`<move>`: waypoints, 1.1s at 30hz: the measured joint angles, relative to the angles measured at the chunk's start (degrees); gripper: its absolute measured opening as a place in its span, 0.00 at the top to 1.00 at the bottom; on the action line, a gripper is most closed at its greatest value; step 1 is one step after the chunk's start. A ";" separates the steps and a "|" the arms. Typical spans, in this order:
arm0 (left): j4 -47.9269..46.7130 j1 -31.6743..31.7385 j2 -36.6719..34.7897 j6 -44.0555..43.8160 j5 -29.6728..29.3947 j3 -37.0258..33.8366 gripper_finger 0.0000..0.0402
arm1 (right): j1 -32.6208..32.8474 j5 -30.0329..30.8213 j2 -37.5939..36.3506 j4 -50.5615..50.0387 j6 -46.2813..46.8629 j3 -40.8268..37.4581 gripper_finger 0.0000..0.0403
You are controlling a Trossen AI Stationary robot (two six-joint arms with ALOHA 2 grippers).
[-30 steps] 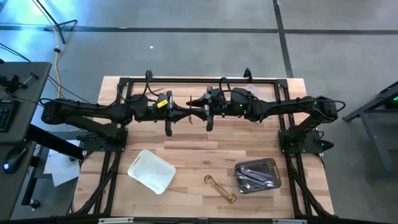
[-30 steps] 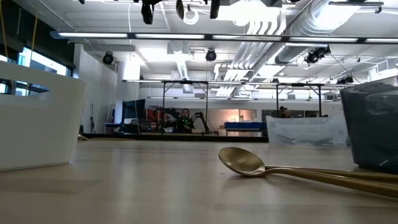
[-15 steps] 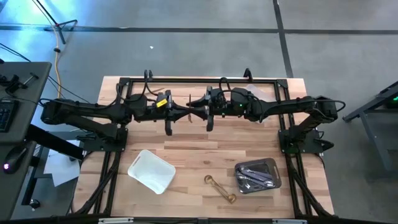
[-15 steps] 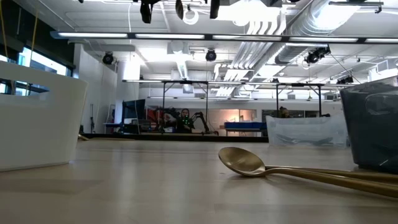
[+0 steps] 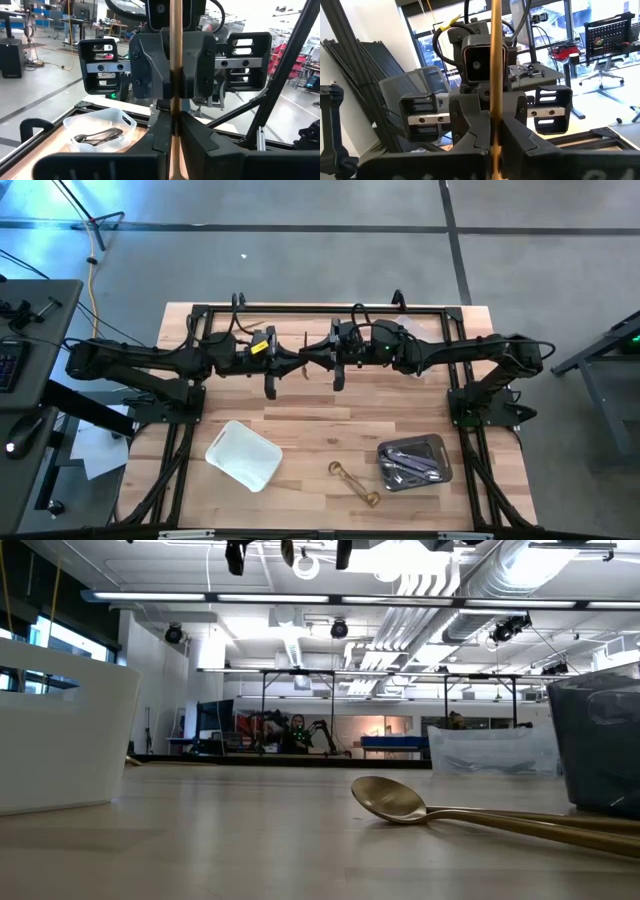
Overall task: Sort silverware by color (type)
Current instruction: Put the gold spoon into the white bin
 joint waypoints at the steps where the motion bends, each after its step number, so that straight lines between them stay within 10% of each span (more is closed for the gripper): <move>1: 0.00 0.00 0.00 0.08 -0.01 0.01 0.94 | 0.00 -0.04 0.00 0.00 0.00 0.00 0.97; 26: -7.18 0.11 -4.48 -1.50 2.17 0.11 0.59 | -0.16 -2.22 -0.12 0.09 -2.07 0.00 0.99; 33: -17.27 0.11 -11.31 -0.72 2.28 0.07 0.61 | -2.81 -5.71 -8.76 -15.24 -5.46 -0.63 0.99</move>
